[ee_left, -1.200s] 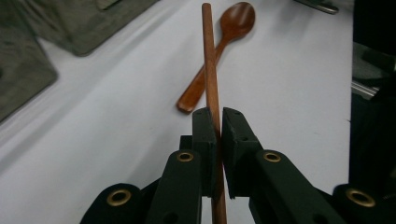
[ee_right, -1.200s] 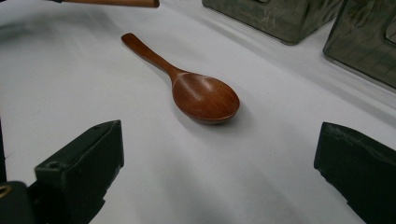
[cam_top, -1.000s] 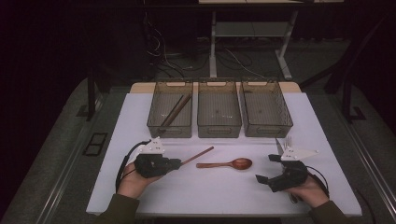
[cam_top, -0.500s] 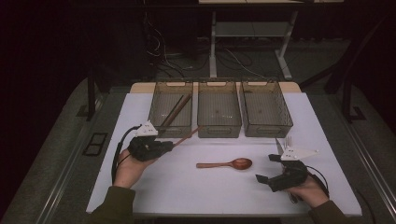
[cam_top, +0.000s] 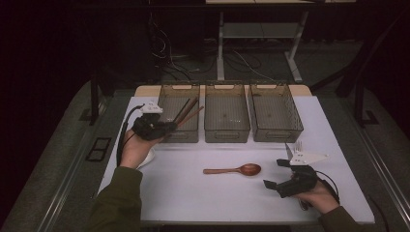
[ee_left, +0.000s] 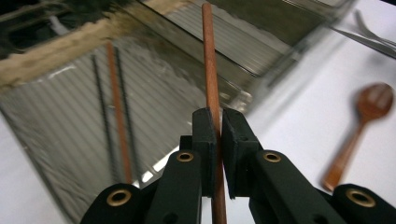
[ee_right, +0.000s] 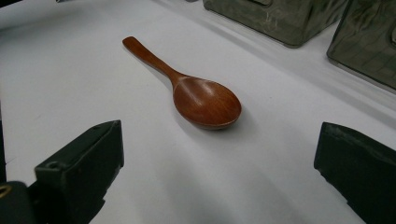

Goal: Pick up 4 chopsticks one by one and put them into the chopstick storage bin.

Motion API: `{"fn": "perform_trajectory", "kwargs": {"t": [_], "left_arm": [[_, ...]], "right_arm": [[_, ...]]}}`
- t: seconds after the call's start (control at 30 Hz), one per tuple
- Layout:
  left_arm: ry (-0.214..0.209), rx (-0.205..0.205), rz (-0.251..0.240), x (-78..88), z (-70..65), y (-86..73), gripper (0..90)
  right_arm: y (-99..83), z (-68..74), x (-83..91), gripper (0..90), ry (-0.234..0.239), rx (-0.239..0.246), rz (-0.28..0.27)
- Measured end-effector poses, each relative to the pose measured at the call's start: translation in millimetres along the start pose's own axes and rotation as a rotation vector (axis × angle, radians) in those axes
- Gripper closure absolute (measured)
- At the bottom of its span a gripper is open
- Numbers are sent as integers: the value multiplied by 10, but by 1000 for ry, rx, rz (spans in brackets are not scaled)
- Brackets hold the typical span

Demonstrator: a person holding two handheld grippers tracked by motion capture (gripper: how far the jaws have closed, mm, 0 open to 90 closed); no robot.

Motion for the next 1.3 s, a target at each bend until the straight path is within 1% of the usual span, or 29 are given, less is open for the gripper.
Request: {"fn": "perform_trajectory", "kwargs": {"t": [0.07, 0.1, 0.2, 0.27, 0.3, 0.33, 0.4, 0.47, 0.53, 0.7, 0.77, 0.83, 0.9, 0.93, 1.0, 1.07, 1.13, 1.2, 1.3], "left_arm": [[19, 24, -1, -39, 104, 56, 833], [32, 29, 7, -69, 169, 87, 832], [57, 61, 18, -147, 292, 149, 832], [72, 96, 13, -216, 368, 198, 832], [75, 104, 14, -248, 404, 224, 832], [85, 113, 19, -283, 432, 251, 832], [99, 126, 24, -358, 489, 308, 832], [119, 143, 27, -430, 551, 365, 832], [125, 172, 19, -500, 606, 415, 832], [158, 210, 22, -642, 721, 488, 832], [163, 231, 32, -701, 754, 494, 832], [170, 238, 46, -758, 778, 496, 831], [174, 250, 43, -793, 784, 506, 831], [167, 254, 40, -812, 787, 506, 831], [173, 264, 51, -853, 801, 484, 830], [165, 269, 56, -884, 805, 468, 823], [169, 265, 57, -899, 803, 463, 765], [169, 257, 60, -902, 795, 461, 734], [148, 258, 47, -899, 773, 477, 689]], "right_arm": [[-1, -4, -2, 14, 2, -1, 0], [-1, -4, -2, 13, 2, -3, 1], [-5, -7, -1, 13, 4, 1, 5], [-6, -1, 6, 13, 1, 8, 3], [-4, 5, 10, 13, 1, 6, 1], [0, 9, 10, 13, -1, 0, -3], [-1, -4, 7, 13, 1, 9, 1], [-1, -2, 3, 14, 2, 5, 3], [1, 1, 2, 14, 5, 4, 3], [9, 10, 4, 14, 10, 9, -2], [9, 14, 7, 13, 11, 8, -3], [13, 17, 14, 13, 13, 7, -6], [16, 21, 19, 13, 13, 5, -8], [17, 23, 18, 13, 13, 5, -10], [15, 24, 18, 14, 15, 8, -8], [15, 28, 20, 14, 19, 6, -8], [16, 27, 22, 13, 19, 6, -11], [17, 25, 22, 13, 19, 5, -11], [16, 21, 14, 13, 17, 2, -9]]}}
Point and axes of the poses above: each handheld gripper's, and its own axes: x roughly backward along the jaws, y roughly out of its top, z roughly to its left, the point moved 6 cm from there along -x, roughly forward along the jaws, and after that the axes turned 6 degrees about z, right-handed, at the moved point
